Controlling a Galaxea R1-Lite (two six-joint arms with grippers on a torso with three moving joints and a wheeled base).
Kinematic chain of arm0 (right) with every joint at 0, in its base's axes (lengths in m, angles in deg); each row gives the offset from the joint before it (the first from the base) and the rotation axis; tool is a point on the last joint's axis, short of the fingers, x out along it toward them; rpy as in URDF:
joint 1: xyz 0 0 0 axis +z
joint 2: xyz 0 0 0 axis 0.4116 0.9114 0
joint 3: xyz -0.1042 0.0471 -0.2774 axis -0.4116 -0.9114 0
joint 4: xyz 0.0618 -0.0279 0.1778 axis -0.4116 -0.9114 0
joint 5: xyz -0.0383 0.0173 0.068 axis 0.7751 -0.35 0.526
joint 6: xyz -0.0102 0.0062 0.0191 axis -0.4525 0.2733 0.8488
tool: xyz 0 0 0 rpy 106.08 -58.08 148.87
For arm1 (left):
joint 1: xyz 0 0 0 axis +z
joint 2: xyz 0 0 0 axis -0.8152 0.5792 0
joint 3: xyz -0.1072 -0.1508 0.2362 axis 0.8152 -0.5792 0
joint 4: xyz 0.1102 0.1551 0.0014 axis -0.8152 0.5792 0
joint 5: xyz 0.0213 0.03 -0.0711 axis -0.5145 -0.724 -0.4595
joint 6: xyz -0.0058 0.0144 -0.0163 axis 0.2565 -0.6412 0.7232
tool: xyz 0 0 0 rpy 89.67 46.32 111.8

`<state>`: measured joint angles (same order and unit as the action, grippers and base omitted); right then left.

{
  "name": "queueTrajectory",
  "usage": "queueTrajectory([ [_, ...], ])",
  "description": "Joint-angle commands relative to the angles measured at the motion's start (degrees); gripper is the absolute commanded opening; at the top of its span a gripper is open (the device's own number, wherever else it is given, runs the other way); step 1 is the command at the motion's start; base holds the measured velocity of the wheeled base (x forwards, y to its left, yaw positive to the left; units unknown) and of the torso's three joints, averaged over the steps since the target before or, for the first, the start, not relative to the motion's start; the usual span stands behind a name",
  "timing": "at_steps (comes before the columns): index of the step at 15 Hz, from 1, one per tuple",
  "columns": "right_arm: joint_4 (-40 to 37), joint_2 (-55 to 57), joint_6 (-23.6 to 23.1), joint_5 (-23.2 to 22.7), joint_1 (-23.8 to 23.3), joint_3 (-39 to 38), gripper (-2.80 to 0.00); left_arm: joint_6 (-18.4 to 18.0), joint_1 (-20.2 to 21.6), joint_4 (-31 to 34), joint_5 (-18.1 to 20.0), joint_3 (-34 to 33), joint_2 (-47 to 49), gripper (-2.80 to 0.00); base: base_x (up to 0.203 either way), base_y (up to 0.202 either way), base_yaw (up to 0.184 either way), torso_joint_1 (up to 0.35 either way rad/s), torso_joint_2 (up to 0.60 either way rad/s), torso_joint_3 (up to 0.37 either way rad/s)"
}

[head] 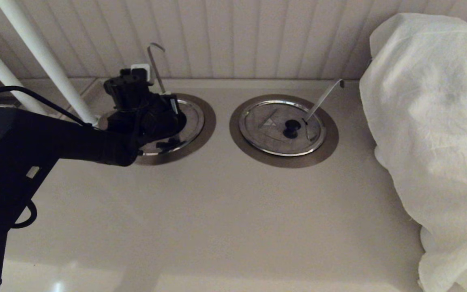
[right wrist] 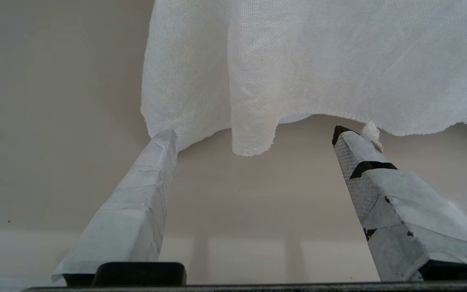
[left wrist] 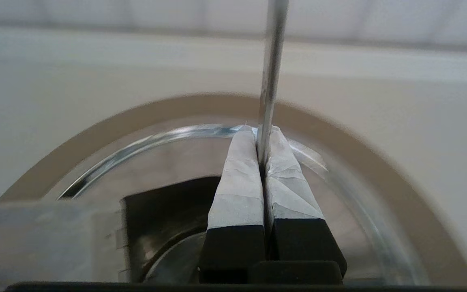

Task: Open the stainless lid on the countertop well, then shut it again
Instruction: Stir with a spoon

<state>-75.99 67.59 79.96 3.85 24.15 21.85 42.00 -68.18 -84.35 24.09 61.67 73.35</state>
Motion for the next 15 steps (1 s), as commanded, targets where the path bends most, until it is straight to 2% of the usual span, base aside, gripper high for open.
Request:
queueTrajectory([
  [1, 0.0, -0.1, 0.0, 0.0, 0.0, -0.1, 0.00, 0.1, -0.8, 0.1, -0.2, 0.4, 1.6, -2.80, 0.000, 0.000, 0.000, 0.000, 0.00, 0.000],
  [7, 0.0, -0.1, 0.0, 0.0, 0.0, -0.1, 0.00, 0.1, -1.1, -0.2, -0.5, 2.1, 3.3, -2.80, 0.000, 0.000, 0.000, 0.000, 0.00, 0.000],
  [10, 0.0, -0.1, 0.0, 0.0, 0.0, -0.1, 0.00, -0.1, -1.5, -0.2, -3.6, 3.7, 4.5, -2.80, 0.000, 0.000, 0.000, 0.000, 0.00, 0.000],
  [11, 0.0, -0.1, 0.0, 0.0, 0.0, -0.1, 0.00, 0.0, -1.6, -0.2, -3.7, 4.0, 4.5, 0.00, 0.000, 0.000, 0.000, 0.000, 0.00, 0.000],
  [15, 0.0, -0.1, 0.0, 0.0, 0.0, -0.1, 0.00, 0.0, -1.8, -0.2, -3.7, 4.0, 4.4, 0.00, 0.000, 0.000, 0.000, 0.000, 0.00, 0.000],
])
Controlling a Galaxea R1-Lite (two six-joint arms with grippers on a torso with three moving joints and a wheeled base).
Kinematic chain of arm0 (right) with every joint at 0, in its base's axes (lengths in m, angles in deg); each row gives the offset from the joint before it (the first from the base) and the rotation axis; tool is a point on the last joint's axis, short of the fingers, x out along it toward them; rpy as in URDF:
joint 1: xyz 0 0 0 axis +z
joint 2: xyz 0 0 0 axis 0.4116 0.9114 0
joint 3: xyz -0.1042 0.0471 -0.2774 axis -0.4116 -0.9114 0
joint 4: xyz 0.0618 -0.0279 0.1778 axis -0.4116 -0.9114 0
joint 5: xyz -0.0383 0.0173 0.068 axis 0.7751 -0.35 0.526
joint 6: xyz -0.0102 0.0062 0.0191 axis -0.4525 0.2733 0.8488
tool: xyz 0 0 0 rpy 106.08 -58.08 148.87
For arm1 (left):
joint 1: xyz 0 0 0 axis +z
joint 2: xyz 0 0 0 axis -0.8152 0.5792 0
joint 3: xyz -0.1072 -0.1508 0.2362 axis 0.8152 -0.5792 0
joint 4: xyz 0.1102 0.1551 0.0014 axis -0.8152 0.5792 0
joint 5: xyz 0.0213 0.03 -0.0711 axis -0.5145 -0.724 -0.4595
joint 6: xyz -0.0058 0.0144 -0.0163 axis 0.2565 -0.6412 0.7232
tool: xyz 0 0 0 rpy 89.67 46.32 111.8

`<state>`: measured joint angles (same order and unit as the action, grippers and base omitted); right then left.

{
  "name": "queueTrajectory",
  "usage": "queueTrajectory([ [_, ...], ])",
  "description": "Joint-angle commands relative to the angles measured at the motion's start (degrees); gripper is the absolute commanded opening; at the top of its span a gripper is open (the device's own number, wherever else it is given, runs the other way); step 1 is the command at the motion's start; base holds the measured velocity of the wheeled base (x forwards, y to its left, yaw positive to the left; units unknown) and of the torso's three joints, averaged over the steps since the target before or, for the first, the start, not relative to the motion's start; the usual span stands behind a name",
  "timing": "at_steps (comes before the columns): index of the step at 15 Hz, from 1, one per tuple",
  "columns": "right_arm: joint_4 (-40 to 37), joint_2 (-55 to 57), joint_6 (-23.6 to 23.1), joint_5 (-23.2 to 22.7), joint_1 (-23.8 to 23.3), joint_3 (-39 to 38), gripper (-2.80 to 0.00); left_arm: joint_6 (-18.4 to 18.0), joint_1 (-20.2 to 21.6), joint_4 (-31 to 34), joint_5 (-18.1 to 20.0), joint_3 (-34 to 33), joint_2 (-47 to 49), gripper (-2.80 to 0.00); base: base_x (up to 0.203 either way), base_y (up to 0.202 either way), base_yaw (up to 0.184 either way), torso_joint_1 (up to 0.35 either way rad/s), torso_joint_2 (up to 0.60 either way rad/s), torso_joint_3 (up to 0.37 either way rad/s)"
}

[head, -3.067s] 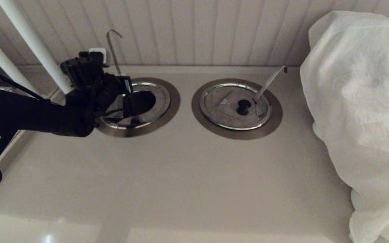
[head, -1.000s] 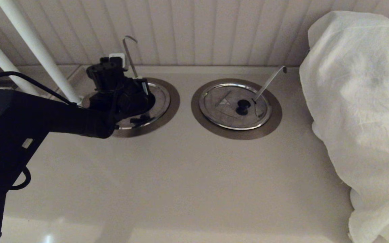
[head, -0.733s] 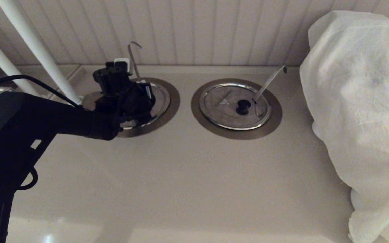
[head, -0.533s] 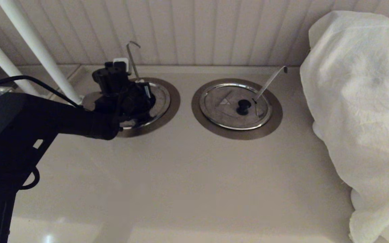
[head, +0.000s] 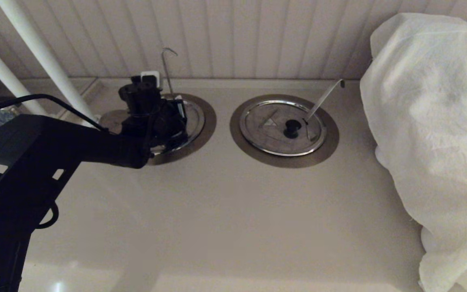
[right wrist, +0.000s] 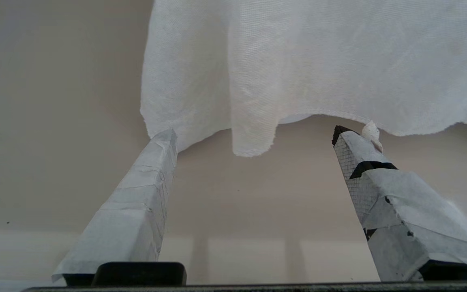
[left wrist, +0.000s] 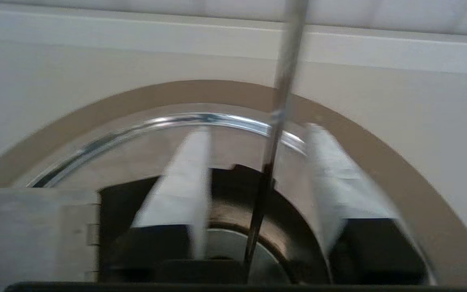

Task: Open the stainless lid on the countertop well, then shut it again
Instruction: Stir with a spoon

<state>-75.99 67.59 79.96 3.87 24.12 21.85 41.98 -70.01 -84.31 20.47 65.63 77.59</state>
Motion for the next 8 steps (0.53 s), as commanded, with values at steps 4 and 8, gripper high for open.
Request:
queueTrajectory([
  [4, 0.0, -0.1, 0.0, 0.0, 0.0, -0.1, 0.00, 0.1, -0.5, -0.3, -0.2, -0.6, -0.3, 0.00, 0.000, 0.000, 0.000, 0.000, 0.00, 0.000],
  [8, 0.0, -0.1, 0.0, 0.0, 0.0, -0.1, 0.00, 0.1, -0.7, -1.2, -0.2, -0.7, -1.3, 0.00, 0.000, 0.000, 0.000, 0.000, 0.00, 0.000],
])
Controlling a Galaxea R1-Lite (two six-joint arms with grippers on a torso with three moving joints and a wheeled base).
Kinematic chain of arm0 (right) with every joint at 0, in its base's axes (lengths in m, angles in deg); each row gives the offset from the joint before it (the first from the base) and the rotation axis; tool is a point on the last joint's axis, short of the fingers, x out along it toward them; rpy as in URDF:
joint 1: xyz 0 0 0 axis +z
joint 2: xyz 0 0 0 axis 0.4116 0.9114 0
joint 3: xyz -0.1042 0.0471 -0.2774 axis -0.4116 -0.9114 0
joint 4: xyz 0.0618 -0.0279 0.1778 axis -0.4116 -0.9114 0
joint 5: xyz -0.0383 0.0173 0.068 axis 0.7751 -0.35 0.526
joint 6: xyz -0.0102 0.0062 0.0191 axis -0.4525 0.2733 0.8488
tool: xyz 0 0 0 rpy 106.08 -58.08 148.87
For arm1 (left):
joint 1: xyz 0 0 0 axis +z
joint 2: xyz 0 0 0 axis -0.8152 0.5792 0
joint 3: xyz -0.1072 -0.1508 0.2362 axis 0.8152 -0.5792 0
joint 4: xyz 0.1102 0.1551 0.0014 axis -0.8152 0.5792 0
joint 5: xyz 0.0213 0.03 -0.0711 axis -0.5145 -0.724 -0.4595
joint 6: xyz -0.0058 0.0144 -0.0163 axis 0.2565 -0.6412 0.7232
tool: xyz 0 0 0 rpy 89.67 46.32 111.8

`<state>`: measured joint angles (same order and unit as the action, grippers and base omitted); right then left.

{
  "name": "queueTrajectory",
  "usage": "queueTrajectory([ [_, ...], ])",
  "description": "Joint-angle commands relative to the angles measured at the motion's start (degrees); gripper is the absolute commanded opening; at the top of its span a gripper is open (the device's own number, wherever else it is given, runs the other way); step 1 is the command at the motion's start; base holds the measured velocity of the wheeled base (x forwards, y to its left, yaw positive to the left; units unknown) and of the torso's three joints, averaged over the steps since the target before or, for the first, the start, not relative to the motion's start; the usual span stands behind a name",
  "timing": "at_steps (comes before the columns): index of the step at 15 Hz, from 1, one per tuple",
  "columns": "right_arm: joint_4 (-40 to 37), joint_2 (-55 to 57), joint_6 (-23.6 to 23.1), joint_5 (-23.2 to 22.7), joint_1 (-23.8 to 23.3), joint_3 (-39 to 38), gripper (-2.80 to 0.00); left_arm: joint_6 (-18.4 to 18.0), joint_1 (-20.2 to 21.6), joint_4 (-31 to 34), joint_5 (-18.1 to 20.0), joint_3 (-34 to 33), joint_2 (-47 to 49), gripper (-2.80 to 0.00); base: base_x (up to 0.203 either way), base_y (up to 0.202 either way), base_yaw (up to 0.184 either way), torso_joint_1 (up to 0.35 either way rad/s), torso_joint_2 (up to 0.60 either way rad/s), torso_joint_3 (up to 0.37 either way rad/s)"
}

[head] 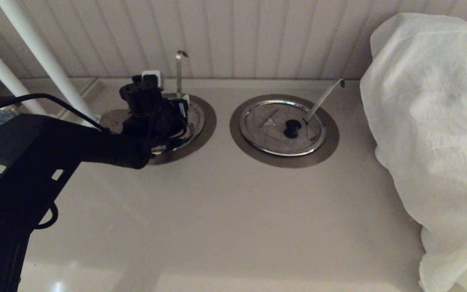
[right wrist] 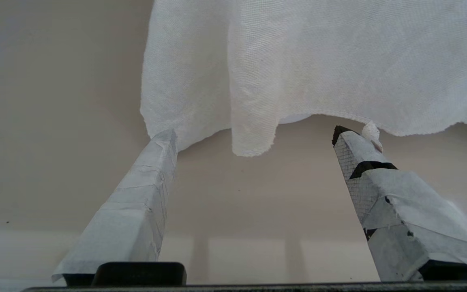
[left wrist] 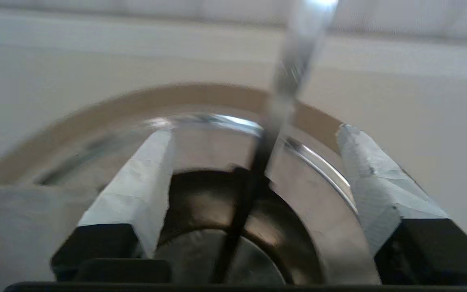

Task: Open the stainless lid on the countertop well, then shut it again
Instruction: Stir with a spoon, then close the lid

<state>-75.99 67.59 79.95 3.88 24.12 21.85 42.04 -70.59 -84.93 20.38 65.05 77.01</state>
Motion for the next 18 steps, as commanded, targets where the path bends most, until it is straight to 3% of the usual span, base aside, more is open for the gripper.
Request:
queueTrajectory([
  [1, 0.0, -0.1, 0.0, 0.0, 0.0, -0.1, 0.00, 0.0, 0.0, -1.3, -0.1, -0.4, -1.4, 0.00, 0.000, 0.000, 0.000, 0.000, 0.00, 0.000],
  [8, 0.0, -0.1, 0.0, 0.0, 0.0, -0.1, 0.00, 0.1, -2.5, -1.4, 2.2, -10.8, -11.3, 0.00, 0.000, 0.000, 0.000, 0.000, 0.00, 0.000],
  [13, 0.0, -0.1, 0.0, 0.0, 0.0, -0.1, 0.00, 1.3, -2.3, 0.5, 1.7, -19.6, -24.2, 0.00, 0.000, 0.000, 0.000, 0.000, 0.00, 0.000],
  [14, 0.0, -0.1, 0.0, 0.0, 0.0, -0.1, 0.00, 2.8, -1.4, 2.2, 0.3, -21.4, -27.2, 0.00, 0.000, 0.000, 0.000, 0.000, 0.00, 0.000],
  [15, 0.0, -0.1, 0.0, 0.0, 0.0, -0.1, 0.00, 7.7, -0.9, 4.2, -2.2, -22.5, -28.6, 0.00, 0.000, 0.000, 0.000, 0.000, 0.00, 0.000],
  [17, 0.0, -0.1, 0.0, 0.0, 0.0, -0.1, 0.00, 18.9, -0.1, 10.4, -10.7, -25.1, -29.4, 0.00, 0.000, 0.000, 0.000, 0.000, 0.00, 0.000],
  [18, 0.0, -0.1, 0.0, 0.0, 0.0, -0.1, 0.00, 20.8, 1.8, 11.3, -11.8, -25.8, -29.3, 0.00, 0.000, 0.000, 0.000, 0.000, 0.00, 0.000],
])
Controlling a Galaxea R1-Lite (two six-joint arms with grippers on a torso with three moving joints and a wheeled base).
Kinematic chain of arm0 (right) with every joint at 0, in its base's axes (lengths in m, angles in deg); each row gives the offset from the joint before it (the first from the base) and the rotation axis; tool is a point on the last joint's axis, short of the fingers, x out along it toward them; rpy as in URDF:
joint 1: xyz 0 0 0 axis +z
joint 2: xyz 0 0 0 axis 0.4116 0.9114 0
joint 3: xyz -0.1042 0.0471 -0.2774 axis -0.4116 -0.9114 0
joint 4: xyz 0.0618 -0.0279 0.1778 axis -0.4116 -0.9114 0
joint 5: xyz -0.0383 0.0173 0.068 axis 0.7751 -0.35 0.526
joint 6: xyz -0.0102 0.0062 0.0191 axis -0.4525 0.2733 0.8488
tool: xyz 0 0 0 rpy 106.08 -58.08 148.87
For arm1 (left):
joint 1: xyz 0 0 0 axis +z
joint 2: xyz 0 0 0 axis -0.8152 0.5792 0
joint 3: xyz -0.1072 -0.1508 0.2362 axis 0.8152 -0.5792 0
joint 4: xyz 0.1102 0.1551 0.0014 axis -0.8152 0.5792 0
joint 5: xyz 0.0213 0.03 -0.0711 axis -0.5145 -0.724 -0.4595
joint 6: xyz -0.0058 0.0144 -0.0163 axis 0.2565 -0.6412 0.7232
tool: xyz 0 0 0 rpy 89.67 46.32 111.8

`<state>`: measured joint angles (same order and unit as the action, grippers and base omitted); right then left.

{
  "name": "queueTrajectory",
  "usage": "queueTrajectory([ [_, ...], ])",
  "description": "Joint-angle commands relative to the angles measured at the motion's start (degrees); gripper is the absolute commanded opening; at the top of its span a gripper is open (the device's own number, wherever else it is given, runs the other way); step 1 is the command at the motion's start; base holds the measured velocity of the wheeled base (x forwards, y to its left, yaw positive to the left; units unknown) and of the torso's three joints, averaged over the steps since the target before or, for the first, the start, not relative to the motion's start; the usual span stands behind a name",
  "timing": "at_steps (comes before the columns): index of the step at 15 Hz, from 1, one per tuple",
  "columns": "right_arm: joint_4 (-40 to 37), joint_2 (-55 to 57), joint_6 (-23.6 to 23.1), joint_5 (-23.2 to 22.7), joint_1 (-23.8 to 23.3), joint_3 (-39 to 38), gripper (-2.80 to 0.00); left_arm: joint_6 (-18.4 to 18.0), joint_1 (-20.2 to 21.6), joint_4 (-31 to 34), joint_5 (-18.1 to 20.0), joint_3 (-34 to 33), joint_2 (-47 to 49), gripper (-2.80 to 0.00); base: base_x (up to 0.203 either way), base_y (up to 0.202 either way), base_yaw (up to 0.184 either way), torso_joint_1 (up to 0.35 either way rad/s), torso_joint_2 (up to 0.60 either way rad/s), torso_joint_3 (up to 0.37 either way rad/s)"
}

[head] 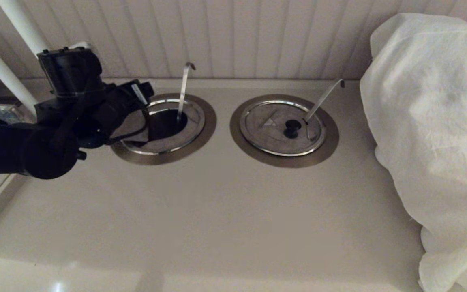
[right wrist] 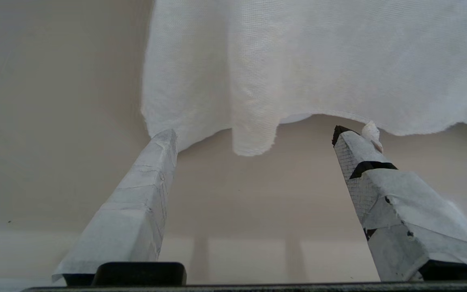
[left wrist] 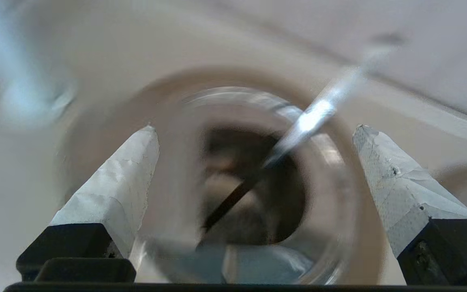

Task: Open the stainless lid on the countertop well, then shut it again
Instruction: Close the lid

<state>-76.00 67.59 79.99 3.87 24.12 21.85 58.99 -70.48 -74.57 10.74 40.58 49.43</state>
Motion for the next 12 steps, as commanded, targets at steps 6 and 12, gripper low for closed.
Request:
queueTrajectory([
  [6, 0.0, -0.1, 0.0, 0.0, 0.0, -0.1, 0.00, 21.1, 6.9, 6.9, 0.7, -7.5, 1.4, 0.00, 0.000, 0.000, 0.000, 0.000, 0.00, 0.000],
  [12, 0.0, -0.1, 0.0, 0.0, 0.0, -0.1, 0.00, 25.0, 8.9, 5.1, 4.6, -7.1, 3.8, 0.00, 0.000, 0.000, 0.000, 0.000, 0.00, 0.000],
])
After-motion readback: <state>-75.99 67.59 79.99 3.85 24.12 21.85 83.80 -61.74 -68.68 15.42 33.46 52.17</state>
